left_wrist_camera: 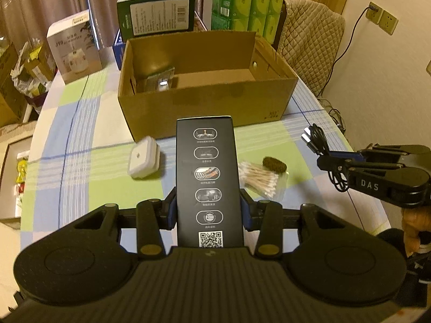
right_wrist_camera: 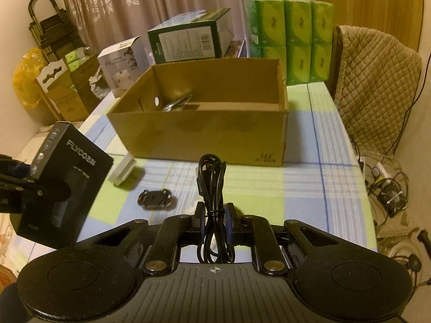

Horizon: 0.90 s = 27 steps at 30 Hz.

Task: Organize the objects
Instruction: 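Carry the black box and coiled cable up toward the cardboard box, then lower the black box and cable into the cardboard box and open both tools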

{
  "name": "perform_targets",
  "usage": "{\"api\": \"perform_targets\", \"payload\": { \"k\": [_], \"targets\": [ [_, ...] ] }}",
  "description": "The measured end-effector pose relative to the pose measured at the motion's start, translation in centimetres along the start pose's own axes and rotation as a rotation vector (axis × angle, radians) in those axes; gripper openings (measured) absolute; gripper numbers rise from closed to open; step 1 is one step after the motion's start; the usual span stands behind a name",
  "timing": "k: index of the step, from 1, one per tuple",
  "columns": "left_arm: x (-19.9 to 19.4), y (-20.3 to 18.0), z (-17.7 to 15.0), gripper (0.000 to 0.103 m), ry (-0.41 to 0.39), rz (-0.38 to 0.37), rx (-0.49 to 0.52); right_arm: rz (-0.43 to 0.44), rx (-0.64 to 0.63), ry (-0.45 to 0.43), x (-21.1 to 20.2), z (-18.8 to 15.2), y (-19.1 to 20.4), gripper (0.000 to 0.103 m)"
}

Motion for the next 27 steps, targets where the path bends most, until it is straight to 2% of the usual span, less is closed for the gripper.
{"api": "perform_targets", "payload": {
  "k": [19, 27],
  "targets": [
    [1.4, 1.3, 7.9, 0.039, -0.033, 0.009, 0.061, -0.030, -0.042, -0.029, 3.1, 6.7, -1.9, 0.011],
    [2.0, 2.3, 11.3, 0.039, -0.053, -0.003, 0.064, -0.019, -0.019, -0.025, 4.8, 9.5, -2.8, 0.011]
  ]
}}
Point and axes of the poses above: each gripper's, at about its wrist camera, not at the fingertips, and x roughly the way its jaws point, y to its left, z to its top, the point moved 2 cm from there along x, roughly the way its jaws point, and after that the axes turned 10 degrees about -z, right-handed, at the moved point
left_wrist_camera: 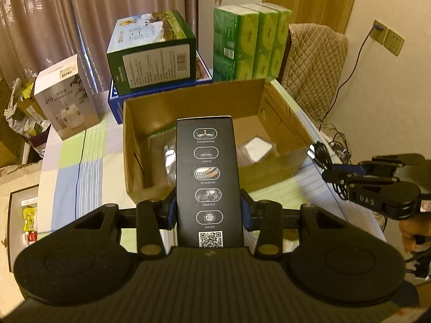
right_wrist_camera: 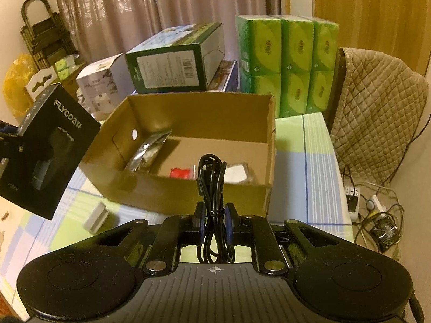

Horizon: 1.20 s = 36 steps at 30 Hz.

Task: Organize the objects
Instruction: 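Lower the black box and cable into the cardboard box and open both tools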

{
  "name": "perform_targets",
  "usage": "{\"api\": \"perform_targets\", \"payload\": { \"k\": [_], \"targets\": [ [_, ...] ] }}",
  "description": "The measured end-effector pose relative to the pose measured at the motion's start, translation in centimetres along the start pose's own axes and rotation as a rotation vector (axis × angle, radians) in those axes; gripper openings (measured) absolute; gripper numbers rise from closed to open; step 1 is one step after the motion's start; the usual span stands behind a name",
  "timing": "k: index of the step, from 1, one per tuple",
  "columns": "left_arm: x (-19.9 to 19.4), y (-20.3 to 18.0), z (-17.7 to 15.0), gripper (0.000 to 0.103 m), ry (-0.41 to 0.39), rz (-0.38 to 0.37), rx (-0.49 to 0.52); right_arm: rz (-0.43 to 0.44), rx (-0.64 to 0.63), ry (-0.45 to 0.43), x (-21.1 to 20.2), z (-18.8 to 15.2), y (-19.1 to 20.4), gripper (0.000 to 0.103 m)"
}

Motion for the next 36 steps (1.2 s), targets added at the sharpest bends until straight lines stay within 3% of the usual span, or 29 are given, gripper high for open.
{"api": "perform_targets", "payload": {
  "k": [14, 29, 36],
  "targets": [
    [3.2, 2.6, 6.0, 0.039, -0.017, 0.034, 0.000, 0.007, 0.011, -0.001, 3.7, 6.1, 0.0, 0.011],
    [8.1, 3.7, 8.1, 0.039, -0.002, 0.027, -0.010, 0.016, 0.051, 0.036, 7.1, 6.5, -0.4, 0.011],
    [8.9, 4.4, 8.3, 0.048, -0.032, 0.043, -0.024, 0.020, 0.059, 0.038, 7.3, 6.6, -0.7, 0.011]
  ]
}}
Point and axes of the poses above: each gripper's, at about its wrist camera, not at the fingertips, and x roughly the way its jaws point, y to its left, z to its top, the point moved 2 cm from there along x, roughly the way its jaws point, and after that the axes turned 10 degrees about -z, right-handed, at the moved point
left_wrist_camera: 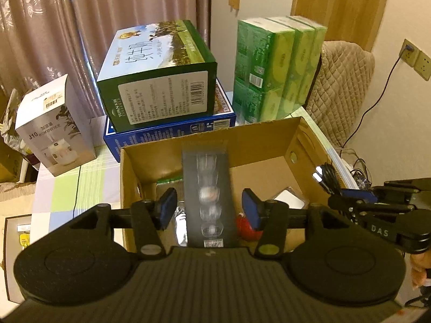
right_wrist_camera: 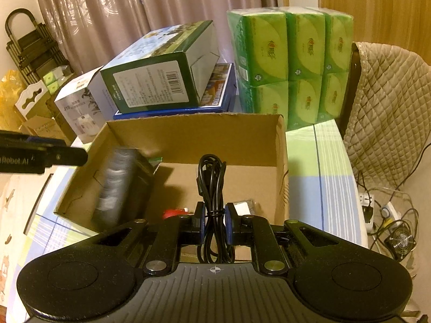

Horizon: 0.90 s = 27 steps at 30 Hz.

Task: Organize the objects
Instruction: 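Lower the black box and cable into the cardboard box and open both tools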

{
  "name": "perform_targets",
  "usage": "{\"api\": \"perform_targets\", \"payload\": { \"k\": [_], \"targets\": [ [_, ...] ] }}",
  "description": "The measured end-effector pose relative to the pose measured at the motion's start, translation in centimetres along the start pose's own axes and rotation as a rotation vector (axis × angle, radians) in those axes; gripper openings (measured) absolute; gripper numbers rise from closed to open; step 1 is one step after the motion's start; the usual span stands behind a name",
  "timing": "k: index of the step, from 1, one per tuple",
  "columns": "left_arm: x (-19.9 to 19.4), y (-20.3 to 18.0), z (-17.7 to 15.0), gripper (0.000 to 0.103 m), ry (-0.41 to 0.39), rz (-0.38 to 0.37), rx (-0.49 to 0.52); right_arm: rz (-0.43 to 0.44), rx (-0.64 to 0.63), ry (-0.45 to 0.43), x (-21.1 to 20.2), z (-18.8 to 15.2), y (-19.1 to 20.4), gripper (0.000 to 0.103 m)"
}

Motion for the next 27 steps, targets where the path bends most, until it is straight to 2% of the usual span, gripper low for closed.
{"api": "perform_targets", "payload": {
  "k": [12, 18, 19, 20, 22, 24, 27],
  "targets": [
    [0.2, 0.8, -1.9, 0.048, 0.025, -0.002, -0.012, -0.011, 0.012, -0.001, 0.3, -0.1, -0.5, 0.011],
    [-0.1, 0.8, -2.2, 0.055, 0.020, -0.013, -0.011, 0.000, 0.030, -0.037, 0.3, 0.4, -0.4, 0.011],
    [-0.1, 0.8, -2.3, 0.055, 0.020, -0.013, -0.015, 0.019, 0.047, -0.049, 0.3, 0.6, -0.6, 0.016],
    [-0.1, 0.9, -2.4, 0.056, 0.020, -0.012, -0.018, 0.034, 0.067, -0.060, 0.3, 0.7, -0.7, 0.033],
    [-0.1, 1.0, -2.5, 0.061, 0.020, -0.008, -0.025, 0.046, 0.097, -0.086, -0.1, 0.9, -1.0, 0.057],
    [-0.3, 1.1, -2.8, 0.072, 0.019, -0.007, -0.031, 0.047, 0.105, -0.110, -0.6, 1.0, -1.2, 0.058],
    [-0.6, 1.2, -3.6, 0.073, 0.018, -0.006, -0.031, 0.049, 0.109, -0.106, -1.2, 0.5, -1.3, 0.058]
  ]
}}
Point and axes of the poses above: each gripper's, at about its wrist camera, not at the fingertips, and x roughly the way its jaws point, y to its left, z to its top, the point moved 2 cm from there along x, roughly the way its jaws point, and after that the axes turned 10 degrees about -z, right-handed, at the moved point
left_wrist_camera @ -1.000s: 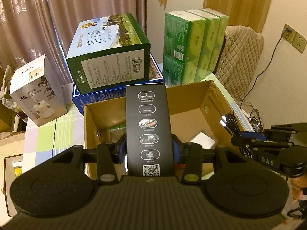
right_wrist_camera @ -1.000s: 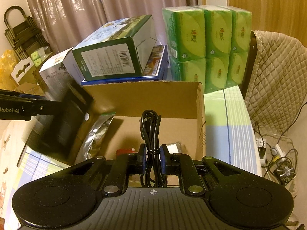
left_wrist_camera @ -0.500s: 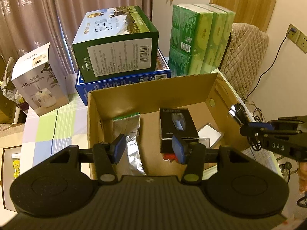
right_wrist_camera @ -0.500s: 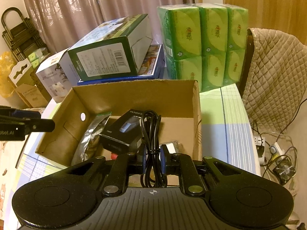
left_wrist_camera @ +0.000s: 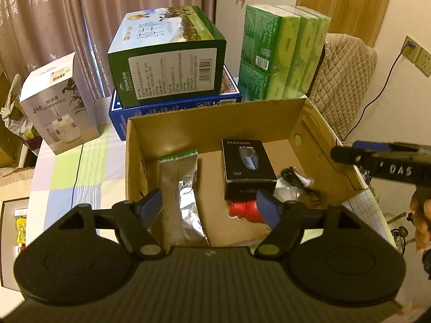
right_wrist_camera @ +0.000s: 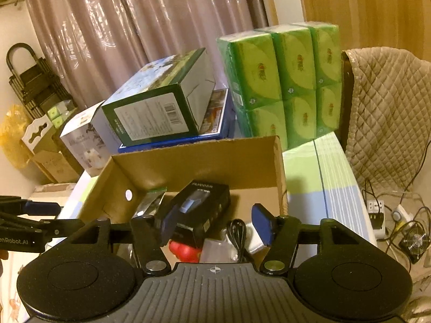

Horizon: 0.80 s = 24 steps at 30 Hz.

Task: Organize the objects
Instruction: 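Lower the black box and cable into the cardboard box and open both tools, then move both tools back toward the remaining items on the table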

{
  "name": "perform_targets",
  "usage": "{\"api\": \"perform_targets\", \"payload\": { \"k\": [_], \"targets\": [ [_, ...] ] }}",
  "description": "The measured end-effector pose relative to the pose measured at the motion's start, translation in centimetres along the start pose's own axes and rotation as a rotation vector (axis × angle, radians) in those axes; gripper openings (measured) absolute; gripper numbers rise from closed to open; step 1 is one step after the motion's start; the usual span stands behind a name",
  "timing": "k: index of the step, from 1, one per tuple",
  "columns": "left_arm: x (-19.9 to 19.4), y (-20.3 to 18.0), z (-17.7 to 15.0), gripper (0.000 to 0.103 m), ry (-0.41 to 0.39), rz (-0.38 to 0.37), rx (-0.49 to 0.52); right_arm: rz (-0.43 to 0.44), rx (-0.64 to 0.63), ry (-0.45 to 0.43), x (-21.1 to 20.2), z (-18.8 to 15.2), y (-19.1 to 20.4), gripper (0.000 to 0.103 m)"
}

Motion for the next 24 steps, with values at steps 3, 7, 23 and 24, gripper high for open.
{"api": "perform_targets", "payload": {
  "k": [3, 7, 23, 24],
  "targets": [
    [-0.5, 0.1, -1.0, 0.073, -0.003, -0.001, -0.014, -0.007, 0.006, 0.005, -1.2, -0.9, -0.3, 0.058],
    [-1.9, -0.3, -2.7, 0.079, -0.021, -0.004, -0.036, -0.010, 0.014, 0.016, -3.2, -2.7, -0.4, 0.058],
    [-9.3, -4.0, -11.1, 0.099, -0.049, 0.032, -0.083, -0.033, 0.004, 0.024, -13.2, -11.9, 1.1, 0.066],
    [-9.9, -4.2, -11.6, 0.101, -0.057, 0.032, -0.089, -0.030, 0.010, 0.022, -13.8, -12.3, 1.1, 0.067]
  ]
}}
Point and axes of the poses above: each gripper's, at about its wrist camera, not at the fingertips, and x roughly the way its jaws point, y to its left, z to its top, the point moved 2 cm from there along x, roughly the way its jaws point, and after that the axes turned 10 degrees about -z, right-handed, at the moved point
